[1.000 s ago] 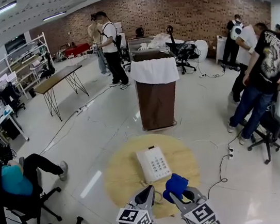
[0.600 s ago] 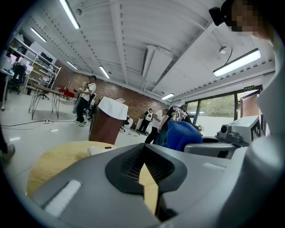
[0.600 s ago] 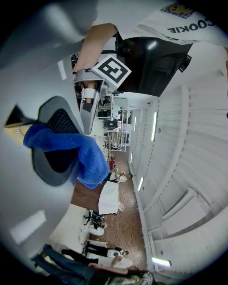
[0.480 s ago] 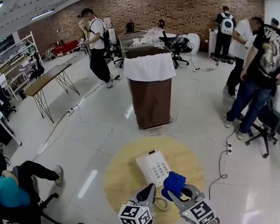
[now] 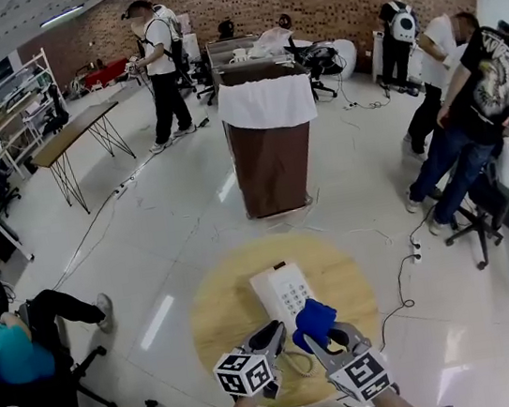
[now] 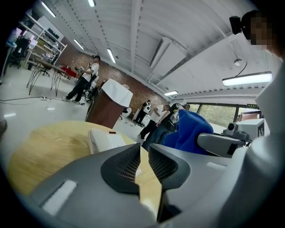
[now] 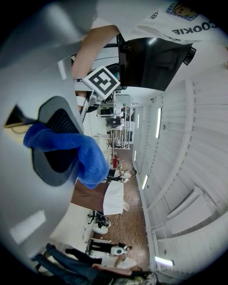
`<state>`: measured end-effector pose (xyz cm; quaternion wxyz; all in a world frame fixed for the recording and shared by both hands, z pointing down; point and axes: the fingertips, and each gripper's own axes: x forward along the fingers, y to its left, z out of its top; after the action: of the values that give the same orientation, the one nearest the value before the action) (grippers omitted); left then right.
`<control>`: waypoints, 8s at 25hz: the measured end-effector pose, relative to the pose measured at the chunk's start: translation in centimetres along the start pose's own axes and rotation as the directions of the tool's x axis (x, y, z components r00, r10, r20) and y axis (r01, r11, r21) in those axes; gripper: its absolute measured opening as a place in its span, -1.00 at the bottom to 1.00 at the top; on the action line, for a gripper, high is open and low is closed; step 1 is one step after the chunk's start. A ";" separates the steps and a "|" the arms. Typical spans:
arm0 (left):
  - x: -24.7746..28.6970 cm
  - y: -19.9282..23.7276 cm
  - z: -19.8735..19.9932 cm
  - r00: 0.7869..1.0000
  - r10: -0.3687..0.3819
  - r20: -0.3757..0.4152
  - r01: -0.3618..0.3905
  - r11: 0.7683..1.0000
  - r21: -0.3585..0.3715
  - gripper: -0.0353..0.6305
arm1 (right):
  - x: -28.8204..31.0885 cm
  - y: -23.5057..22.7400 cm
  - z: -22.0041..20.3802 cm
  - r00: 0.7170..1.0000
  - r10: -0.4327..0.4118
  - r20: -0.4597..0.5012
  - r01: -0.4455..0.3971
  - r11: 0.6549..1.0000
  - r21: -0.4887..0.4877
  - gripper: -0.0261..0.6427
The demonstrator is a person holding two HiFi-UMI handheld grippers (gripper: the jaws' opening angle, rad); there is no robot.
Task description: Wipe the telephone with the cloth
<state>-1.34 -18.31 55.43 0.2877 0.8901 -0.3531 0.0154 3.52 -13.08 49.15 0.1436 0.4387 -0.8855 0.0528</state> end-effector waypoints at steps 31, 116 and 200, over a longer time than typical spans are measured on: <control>7.1 11.0 -3.9 0.981 -0.193 -0.031 0.165 0.905 -0.393 -0.44 | 2.2 -2.4 -3.6 0.991 -0.076 -0.111 0.083 0.995 0.059 -0.71; -3.8 -5.7 12.5 0.902 -0.364 0.232 0.390 0.918 -0.076 -0.67 | 1.4 -0.5 14.3 0.956 -0.052 0.289 0.084 0.991 -0.100 -0.71; -4.9 -8.5 8.9 0.875 -0.465 0.134 0.474 0.879 -0.046 -0.67 | 1.2 -3.3 10.4 0.964 -0.129 0.232 0.137 0.990 -0.020 -0.71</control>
<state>-1.21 -15.00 42.60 0.2955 0.9366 -0.1433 -0.1217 3.28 -18.23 39.48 0.0512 0.4977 -0.8655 -0.0238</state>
